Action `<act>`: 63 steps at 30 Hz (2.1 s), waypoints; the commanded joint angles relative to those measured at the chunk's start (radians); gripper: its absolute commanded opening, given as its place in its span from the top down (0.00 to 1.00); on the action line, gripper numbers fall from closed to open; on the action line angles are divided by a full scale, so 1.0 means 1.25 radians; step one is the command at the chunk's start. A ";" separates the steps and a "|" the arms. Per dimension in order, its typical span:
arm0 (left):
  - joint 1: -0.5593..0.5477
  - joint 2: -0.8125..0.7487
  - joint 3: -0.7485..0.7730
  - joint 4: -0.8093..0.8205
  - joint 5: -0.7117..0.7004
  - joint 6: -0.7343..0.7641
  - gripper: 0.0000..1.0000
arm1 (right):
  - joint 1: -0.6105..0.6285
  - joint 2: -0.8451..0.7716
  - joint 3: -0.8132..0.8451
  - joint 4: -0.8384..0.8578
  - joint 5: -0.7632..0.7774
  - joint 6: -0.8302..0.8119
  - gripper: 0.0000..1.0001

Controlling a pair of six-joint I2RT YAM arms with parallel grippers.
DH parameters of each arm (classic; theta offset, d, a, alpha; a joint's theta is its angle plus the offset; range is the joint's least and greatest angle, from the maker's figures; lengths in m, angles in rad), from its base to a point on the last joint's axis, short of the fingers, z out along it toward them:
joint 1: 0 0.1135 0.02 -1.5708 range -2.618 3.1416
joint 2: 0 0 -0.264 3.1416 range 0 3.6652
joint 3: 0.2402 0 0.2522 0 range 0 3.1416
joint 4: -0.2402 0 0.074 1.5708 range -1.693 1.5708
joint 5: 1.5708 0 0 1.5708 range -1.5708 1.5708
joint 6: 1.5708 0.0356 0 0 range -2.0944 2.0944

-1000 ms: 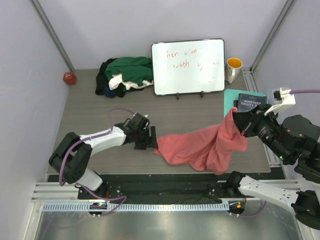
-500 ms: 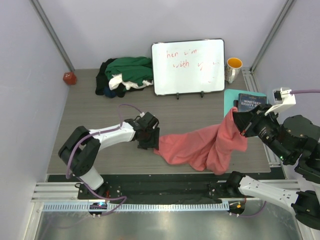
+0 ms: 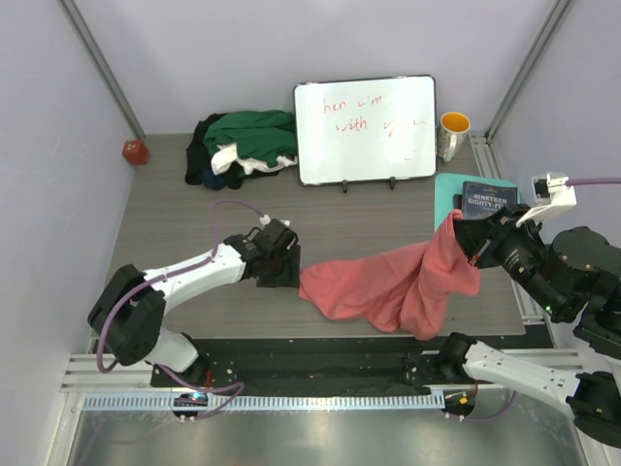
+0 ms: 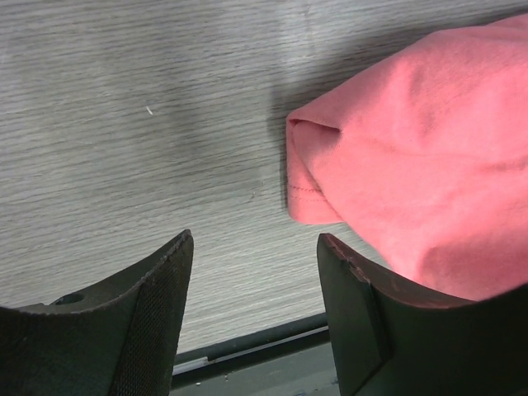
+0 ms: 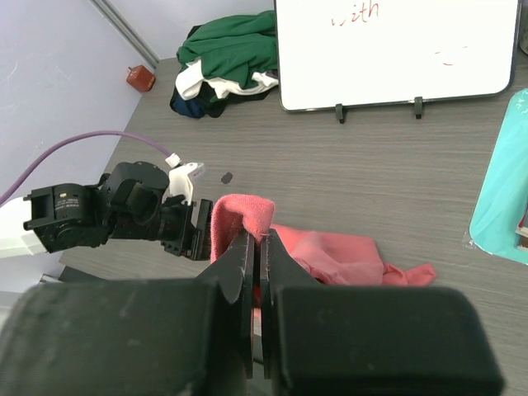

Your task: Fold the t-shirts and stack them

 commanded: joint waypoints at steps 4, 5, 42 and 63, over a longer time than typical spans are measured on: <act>-0.002 0.035 0.005 0.018 0.018 0.023 0.37 | 0.000 -0.007 0.014 0.050 0.010 -0.006 0.99; -0.003 0.045 0.006 0.019 0.022 0.023 0.37 | 0.000 -0.007 0.014 0.051 0.010 -0.004 0.99; -0.072 0.232 0.098 0.011 -0.026 0.024 0.56 | 0.000 -0.034 0.000 0.055 0.012 -0.003 0.99; -0.070 0.140 0.184 -0.174 -0.221 0.024 1.00 | 0.000 -0.024 0.010 0.053 0.022 -0.008 0.99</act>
